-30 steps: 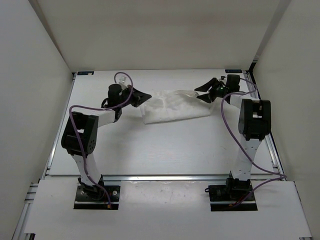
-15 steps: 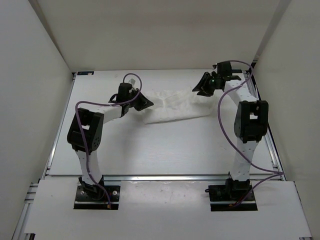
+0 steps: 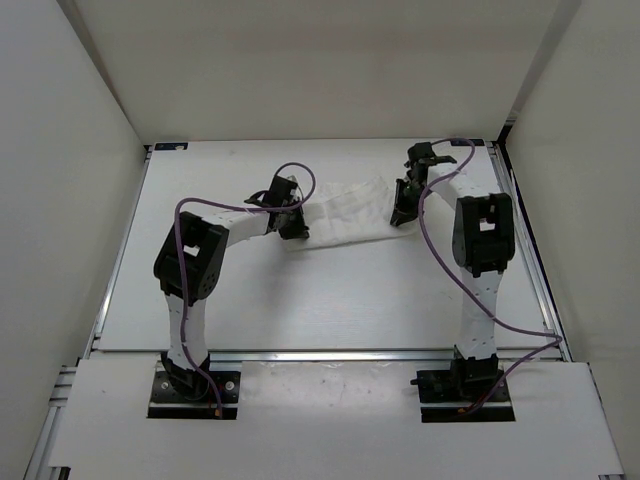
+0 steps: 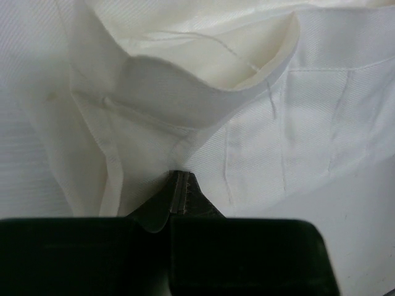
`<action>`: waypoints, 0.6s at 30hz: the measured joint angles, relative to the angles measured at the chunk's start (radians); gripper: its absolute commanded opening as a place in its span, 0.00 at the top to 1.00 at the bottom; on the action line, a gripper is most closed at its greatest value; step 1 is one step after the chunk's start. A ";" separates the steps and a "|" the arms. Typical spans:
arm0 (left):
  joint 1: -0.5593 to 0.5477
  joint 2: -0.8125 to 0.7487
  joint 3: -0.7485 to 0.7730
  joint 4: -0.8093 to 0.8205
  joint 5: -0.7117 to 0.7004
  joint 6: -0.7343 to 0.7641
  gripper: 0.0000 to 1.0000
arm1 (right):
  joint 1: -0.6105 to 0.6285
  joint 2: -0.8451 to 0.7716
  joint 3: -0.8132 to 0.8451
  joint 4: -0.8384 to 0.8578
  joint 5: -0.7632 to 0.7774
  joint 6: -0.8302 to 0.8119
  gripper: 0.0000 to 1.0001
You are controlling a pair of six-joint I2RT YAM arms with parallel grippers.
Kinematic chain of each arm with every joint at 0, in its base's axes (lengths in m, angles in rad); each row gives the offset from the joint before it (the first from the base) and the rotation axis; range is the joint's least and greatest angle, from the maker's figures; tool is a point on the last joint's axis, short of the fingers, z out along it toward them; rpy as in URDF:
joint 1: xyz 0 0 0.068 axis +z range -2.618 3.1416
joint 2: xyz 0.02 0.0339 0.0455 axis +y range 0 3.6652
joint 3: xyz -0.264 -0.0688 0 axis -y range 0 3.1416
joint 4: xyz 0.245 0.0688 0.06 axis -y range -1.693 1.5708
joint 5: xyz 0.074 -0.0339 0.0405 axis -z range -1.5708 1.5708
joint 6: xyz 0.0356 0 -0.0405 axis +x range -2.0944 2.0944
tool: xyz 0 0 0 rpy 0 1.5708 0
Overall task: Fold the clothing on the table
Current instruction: Fold the skirt
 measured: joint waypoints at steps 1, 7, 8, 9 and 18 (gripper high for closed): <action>0.001 -0.004 -0.006 -0.003 -0.001 0.005 1.00 | 0.010 -0.005 -0.006 -0.009 0.003 -0.010 0.73; 0.026 -0.171 -0.229 0.013 -0.002 0.020 1.00 | 0.097 -0.184 -0.292 -0.027 -0.024 -0.051 0.72; 0.031 -0.215 -0.279 0.007 -0.001 0.021 1.00 | 0.117 -0.226 -0.356 -0.041 -0.033 -0.055 0.72; 0.035 -0.267 -0.336 -0.004 -0.002 0.021 1.00 | 0.142 -0.277 -0.430 -0.052 -0.042 -0.059 0.72; 0.105 -0.575 -0.557 -0.120 0.028 0.003 1.00 | 0.153 -0.564 -0.549 -0.194 -0.102 -0.098 0.43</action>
